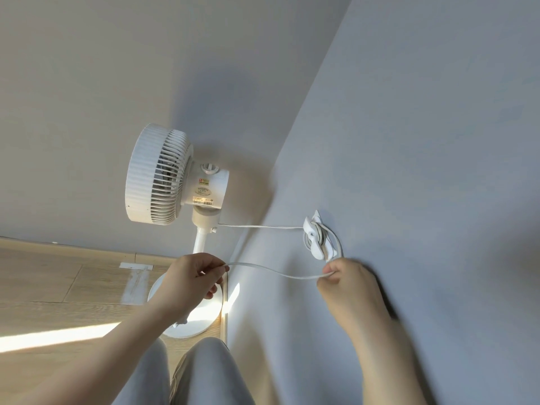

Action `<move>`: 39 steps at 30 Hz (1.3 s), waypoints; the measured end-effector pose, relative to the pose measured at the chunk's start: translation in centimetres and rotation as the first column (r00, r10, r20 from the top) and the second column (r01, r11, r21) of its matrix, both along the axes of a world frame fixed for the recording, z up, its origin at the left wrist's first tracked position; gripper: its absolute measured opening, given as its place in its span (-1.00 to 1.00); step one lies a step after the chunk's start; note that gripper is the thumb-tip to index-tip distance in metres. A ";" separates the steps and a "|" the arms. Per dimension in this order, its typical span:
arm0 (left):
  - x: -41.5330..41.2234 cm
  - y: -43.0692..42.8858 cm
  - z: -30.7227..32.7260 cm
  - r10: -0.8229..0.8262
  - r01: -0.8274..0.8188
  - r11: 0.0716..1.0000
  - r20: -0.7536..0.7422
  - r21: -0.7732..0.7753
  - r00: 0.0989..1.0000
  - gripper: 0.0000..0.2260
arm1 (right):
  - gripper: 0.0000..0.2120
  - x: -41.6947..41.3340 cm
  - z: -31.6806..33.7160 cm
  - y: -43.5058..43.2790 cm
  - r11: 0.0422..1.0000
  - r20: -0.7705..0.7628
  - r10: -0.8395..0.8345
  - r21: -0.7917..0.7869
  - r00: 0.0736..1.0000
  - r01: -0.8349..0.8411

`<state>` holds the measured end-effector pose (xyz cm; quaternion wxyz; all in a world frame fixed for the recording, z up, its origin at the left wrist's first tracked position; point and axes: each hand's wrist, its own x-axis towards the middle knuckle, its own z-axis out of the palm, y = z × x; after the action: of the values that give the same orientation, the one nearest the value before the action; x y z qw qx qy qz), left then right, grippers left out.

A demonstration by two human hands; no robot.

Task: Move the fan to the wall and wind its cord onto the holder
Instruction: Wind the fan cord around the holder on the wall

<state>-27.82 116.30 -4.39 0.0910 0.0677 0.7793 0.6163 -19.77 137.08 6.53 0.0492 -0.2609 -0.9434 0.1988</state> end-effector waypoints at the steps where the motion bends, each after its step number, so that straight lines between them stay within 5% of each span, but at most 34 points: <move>1: 0.2 0.0 0.0 -0.004 0.004 1.000 -0.001 -0.007 1.000 -0.90 | -0.71 0.3 -0.6 -0.1 1.000 0.010 0.005 -0.009 1.000 -0.005; 13: 1.6 -0.4 0.0 0.018 -0.018 0.997 0.002 -0.072 1.000 -0.85 | -0.72 1.9 -3.7 -1.2 0.999 -0.307 0.006 -0.032 0.952 -0.017; 33: 1.8 -0.7 -0.4 0.011 -0.007 0.993 0.033 -0.120 0.999 -0.90 | -0.59 -2.3 -8.9 -1.2 0.964 -0.221 -0.022 -0.264 0.975 -0.038; 39: 1.5 -0.7 -0.2 0.014 -0.011 1.000 0.107 -0.027 0.994 -0.91 | -0.61 -4.6 -9.4 -1.4 0.953 -0.253 -0.043 -0.302 0.966 -0.037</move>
<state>-26.32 115.56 -4.59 0.1297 0.0284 0.7817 0.6093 -24.36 135.63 -2.83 0.1305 -0.2388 -0.8868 0.3736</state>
